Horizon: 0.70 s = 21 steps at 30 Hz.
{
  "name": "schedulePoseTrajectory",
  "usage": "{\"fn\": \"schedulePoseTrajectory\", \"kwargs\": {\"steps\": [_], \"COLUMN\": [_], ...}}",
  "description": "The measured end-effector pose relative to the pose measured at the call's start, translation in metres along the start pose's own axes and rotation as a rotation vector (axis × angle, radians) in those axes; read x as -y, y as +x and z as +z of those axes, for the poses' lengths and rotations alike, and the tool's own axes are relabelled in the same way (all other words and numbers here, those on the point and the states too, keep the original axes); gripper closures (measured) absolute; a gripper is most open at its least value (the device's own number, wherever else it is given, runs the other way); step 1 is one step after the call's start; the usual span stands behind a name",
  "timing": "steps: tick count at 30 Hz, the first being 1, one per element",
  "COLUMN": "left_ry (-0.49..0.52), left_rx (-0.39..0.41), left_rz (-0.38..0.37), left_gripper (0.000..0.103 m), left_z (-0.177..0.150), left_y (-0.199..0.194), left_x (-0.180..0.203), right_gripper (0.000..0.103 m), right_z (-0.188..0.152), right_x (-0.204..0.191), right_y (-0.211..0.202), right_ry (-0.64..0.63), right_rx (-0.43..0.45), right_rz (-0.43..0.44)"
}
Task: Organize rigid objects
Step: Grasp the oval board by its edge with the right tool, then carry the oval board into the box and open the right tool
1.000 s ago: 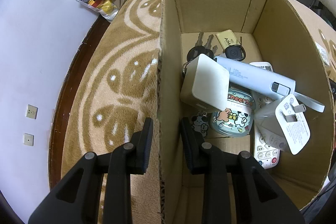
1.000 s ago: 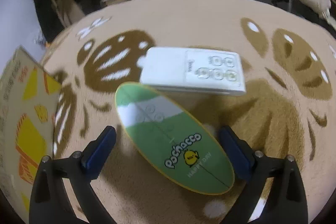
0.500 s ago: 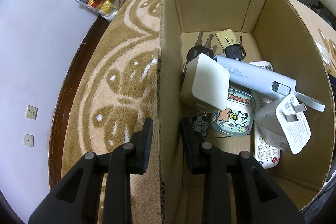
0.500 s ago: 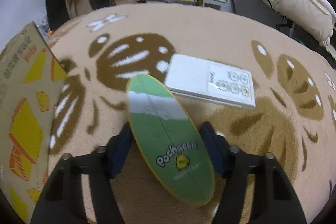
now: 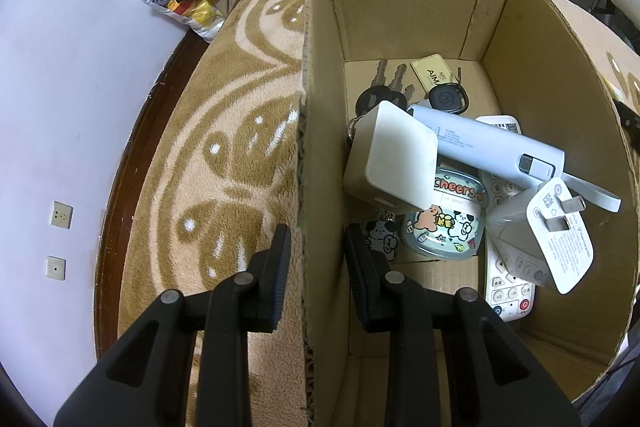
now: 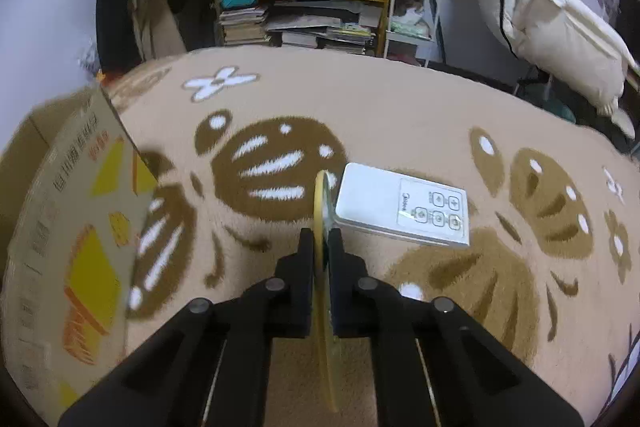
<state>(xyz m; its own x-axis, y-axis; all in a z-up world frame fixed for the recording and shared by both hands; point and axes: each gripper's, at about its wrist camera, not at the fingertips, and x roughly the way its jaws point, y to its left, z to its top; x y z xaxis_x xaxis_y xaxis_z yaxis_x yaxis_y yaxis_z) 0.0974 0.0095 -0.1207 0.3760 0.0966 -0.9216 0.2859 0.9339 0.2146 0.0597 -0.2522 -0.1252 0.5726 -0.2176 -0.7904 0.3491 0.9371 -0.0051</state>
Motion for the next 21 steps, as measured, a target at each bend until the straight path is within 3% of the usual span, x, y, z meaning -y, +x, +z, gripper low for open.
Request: {"fn": "schedulePoseTrajectory", "kwargs": {"steps": [12, 21], "left_ry": [0.004, 0.006], "left_rx": [-0.001, -0.003], "left_rz": [0.007, 0.008], "left_gripper": [0.076, 0.076], "left_z": [-0.001, 0.0], "left_y": [0.0, 0.0], "left_x": [0.004, 0.003], "right_gripper": [0.096, 0.096], "right_z": [0.013, 0.032], "right_x": [-0.018, -0.044], "right_y": [-0.029, -0.082], "right_ry": [0.023, 0.004], "right_rx": [0.078, 0.218], "right_rz": [0.118, 0.273]}}
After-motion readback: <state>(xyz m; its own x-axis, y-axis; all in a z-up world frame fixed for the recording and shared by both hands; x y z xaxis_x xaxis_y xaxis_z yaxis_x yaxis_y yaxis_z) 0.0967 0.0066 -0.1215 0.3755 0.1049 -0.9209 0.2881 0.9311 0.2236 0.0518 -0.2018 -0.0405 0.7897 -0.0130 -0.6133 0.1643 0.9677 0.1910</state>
